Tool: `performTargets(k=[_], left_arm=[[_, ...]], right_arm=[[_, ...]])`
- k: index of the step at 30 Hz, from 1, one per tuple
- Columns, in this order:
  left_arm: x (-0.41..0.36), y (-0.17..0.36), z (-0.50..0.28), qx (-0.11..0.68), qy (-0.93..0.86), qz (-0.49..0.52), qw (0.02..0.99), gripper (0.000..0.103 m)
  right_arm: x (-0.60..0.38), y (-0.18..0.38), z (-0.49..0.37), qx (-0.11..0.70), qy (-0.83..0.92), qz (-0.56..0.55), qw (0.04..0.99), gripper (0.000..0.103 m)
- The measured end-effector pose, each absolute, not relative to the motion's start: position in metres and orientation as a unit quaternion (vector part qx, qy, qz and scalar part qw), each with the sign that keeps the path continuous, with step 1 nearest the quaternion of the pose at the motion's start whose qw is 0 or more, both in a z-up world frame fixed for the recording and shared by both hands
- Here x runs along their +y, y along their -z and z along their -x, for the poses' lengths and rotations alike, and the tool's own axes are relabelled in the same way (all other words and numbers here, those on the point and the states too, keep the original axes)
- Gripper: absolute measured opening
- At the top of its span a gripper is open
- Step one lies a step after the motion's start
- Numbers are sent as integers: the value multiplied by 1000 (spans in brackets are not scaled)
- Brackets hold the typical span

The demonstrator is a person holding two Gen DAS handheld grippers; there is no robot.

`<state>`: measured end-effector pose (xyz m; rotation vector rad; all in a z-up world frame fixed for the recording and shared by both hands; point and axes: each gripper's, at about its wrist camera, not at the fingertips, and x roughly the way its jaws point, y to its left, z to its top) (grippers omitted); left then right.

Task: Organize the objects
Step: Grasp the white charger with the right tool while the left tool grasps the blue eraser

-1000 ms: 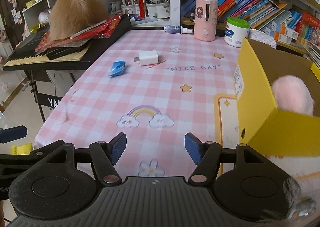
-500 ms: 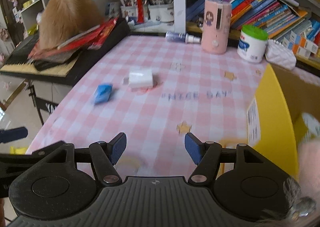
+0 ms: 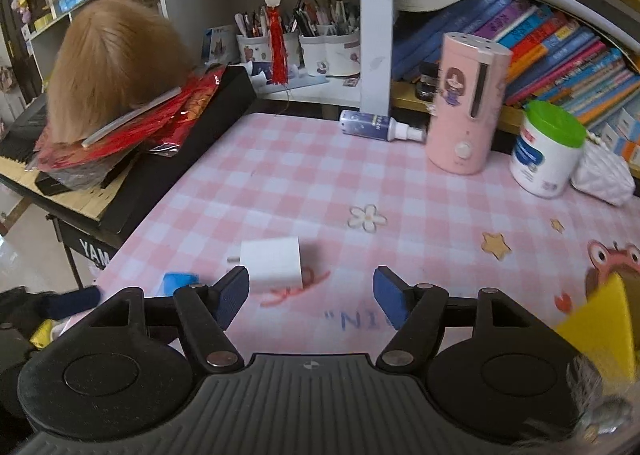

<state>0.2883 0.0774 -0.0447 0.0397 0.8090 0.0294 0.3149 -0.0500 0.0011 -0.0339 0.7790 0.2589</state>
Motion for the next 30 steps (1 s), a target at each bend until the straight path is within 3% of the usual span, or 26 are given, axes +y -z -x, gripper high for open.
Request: performTargets(k=[2, 7, 12, 23, 28, 29, 30], left_arm=[[76, 51, -298, 399, -19, -20, 917, 61], [80, 66, -312, 425, -20, 2, 905, 35], [89, 64, -306, 427, -16, 21, 904, 32], [123, 56, -254, 436, -55, 72, 895, 32], [132, 43, -234, 423, -60, 93, 899, 32], [134, 41, -232, 422, -61, 100, 899, 32], [136, 38, -228, 421, -61, 107, 899, 32]], right_arm=[[-44, 3, -327, 383, -127, 19, 915, 69], [-30, 14, -351, 399, -143, 27, 905, 76], [-17, 30, -369, 424, -163, 45, 890, 81], [2, 55, -384, 444, -170, 76, 876, 81], [7, 67, -385, 452, -170, 82, 872, 75], [7, 66, -384, 447, -172, 80, 874, 67], [8, 66, -382, 442, -177, 83, 876, 65]])
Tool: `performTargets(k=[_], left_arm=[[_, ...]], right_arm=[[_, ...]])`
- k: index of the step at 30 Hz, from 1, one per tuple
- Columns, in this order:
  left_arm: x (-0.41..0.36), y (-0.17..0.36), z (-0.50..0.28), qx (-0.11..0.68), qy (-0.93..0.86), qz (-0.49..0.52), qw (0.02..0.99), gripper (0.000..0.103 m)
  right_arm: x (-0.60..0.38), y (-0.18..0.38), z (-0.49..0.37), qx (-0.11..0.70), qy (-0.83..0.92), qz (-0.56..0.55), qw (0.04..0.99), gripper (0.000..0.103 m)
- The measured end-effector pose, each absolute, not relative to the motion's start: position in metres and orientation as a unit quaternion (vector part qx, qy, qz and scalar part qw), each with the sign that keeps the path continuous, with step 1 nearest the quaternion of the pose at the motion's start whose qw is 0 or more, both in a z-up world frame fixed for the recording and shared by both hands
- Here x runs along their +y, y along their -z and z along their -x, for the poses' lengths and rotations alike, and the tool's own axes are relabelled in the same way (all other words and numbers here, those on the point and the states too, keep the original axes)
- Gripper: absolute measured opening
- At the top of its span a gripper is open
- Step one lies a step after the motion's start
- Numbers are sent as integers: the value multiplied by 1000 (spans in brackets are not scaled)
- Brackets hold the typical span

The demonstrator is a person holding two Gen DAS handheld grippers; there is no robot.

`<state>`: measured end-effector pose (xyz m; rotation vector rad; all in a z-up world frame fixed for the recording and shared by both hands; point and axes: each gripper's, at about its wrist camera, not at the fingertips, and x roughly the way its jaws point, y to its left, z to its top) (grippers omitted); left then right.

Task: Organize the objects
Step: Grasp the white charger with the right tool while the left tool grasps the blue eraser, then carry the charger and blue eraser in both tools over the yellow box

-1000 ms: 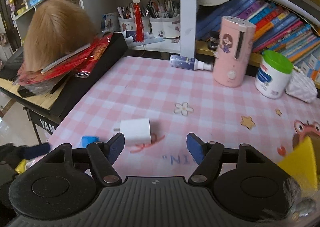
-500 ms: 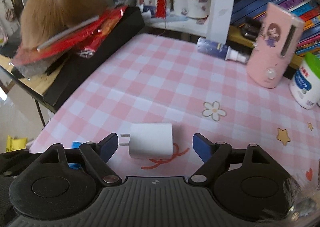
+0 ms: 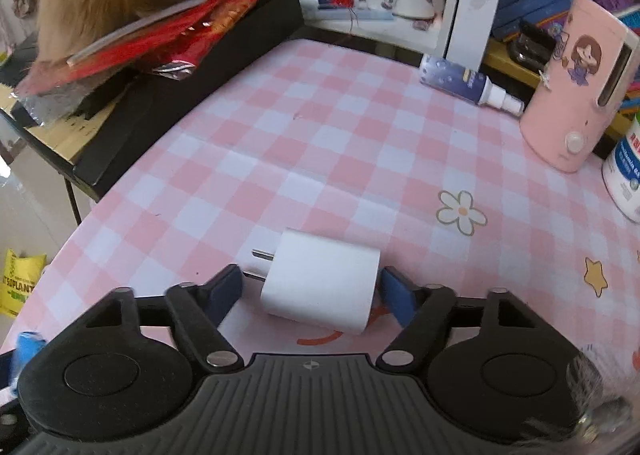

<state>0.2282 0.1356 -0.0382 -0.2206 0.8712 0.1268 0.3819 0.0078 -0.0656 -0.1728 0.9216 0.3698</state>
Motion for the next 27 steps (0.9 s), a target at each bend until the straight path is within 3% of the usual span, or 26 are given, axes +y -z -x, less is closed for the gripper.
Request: performTargets(k=[9, 22, 27], left_arm=[[137, 19, -198, 402, -43, 99, 909, 32], [148, -4, -117, 387, 2, 135, 912, 32], [149, -1, -87, 389, 21, 140, 910, 32]], right_arm=[[-2, 47, -341, 436, -175, 65, 880, 64], [-53, -17, -212, 430, -194, -14, 882, 64], [-54, -18, -157, 414, -167, 12, 895, 64]])
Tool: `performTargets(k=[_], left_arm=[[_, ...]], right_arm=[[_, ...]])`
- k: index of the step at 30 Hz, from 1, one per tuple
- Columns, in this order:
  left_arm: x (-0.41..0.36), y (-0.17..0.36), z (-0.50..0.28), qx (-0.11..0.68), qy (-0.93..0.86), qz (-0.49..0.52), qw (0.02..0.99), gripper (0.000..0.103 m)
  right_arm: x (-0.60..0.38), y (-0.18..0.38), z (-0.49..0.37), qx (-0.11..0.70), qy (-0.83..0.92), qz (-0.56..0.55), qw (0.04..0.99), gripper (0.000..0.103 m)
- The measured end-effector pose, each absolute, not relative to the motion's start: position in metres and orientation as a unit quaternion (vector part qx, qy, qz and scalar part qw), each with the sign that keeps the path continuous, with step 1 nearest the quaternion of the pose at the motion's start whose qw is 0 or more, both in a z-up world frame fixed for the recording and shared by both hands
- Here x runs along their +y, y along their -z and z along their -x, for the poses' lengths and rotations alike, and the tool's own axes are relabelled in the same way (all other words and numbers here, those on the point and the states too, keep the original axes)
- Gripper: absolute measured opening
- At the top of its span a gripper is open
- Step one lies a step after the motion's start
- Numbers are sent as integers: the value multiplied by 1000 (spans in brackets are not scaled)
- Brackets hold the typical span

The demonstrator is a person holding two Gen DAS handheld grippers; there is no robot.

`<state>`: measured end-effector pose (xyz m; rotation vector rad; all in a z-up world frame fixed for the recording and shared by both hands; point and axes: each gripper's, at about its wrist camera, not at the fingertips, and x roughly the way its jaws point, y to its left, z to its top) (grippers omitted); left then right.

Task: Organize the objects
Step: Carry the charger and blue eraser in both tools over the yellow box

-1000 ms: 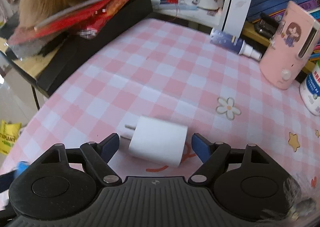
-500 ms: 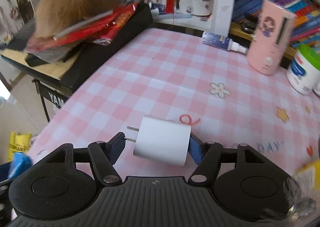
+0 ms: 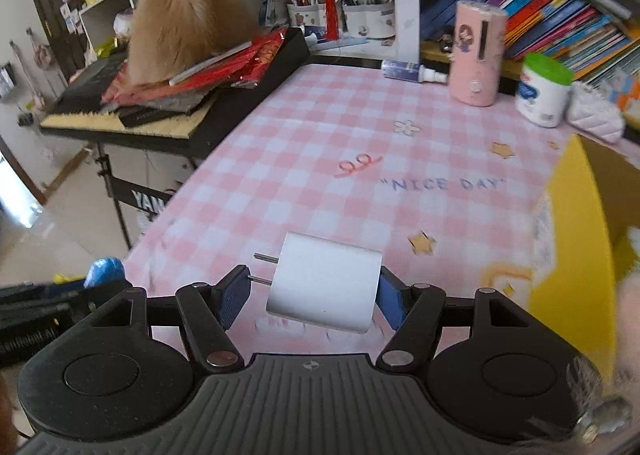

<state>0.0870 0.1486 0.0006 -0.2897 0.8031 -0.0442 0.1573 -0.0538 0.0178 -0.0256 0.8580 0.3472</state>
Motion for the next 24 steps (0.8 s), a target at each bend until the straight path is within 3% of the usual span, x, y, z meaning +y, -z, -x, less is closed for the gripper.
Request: performTargets(k=[24], left_arm=[[146, 1, 21, 399, 106, 114, 903, 32]], right_arm=[[-41, -7, 4, 424, -127, 18, 897, 64]])
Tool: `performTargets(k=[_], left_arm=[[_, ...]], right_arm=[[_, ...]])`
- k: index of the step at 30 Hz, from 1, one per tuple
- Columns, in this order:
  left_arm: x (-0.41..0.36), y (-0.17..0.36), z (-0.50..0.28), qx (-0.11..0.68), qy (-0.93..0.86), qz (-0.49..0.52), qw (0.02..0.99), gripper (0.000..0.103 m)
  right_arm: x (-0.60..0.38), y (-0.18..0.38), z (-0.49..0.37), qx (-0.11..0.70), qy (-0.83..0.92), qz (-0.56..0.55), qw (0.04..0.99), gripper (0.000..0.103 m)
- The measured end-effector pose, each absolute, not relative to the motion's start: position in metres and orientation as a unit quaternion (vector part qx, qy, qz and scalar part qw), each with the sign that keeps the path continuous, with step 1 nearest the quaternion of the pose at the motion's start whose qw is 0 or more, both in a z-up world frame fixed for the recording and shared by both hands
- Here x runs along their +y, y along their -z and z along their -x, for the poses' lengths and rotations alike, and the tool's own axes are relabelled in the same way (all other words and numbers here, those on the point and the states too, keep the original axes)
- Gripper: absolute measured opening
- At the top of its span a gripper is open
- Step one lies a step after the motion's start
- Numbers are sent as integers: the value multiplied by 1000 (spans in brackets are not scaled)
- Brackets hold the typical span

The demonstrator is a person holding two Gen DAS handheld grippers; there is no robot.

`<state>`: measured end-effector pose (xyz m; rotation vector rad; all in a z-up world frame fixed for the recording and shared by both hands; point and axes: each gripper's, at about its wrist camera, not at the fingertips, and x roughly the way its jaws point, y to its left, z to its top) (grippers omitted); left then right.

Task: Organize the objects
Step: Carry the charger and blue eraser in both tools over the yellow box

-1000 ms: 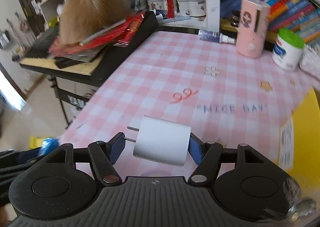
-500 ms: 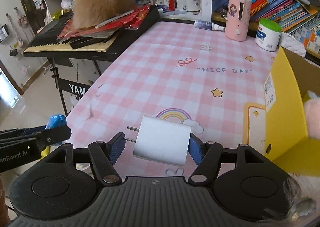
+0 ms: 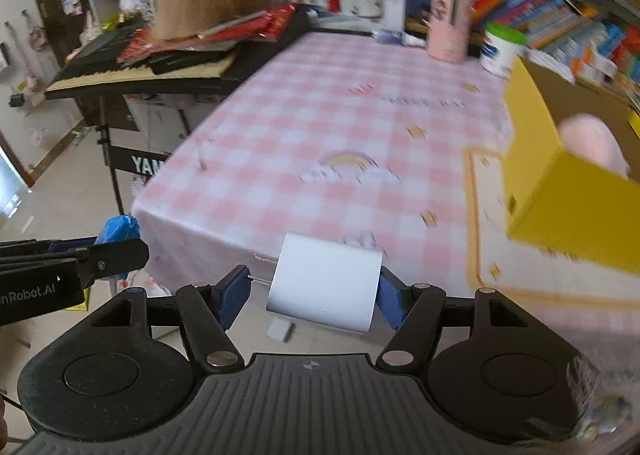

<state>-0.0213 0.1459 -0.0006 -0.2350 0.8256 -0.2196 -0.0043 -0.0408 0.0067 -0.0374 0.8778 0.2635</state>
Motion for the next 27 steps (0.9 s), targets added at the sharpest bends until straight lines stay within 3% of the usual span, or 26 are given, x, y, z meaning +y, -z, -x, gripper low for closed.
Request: performTargets(k=[27], left_arm=[[-2, 0, 8, 418, 299, 18, 858, 31]], right_arm=[[-179, -2, 79, 427, 69, -84, 898, 64]])
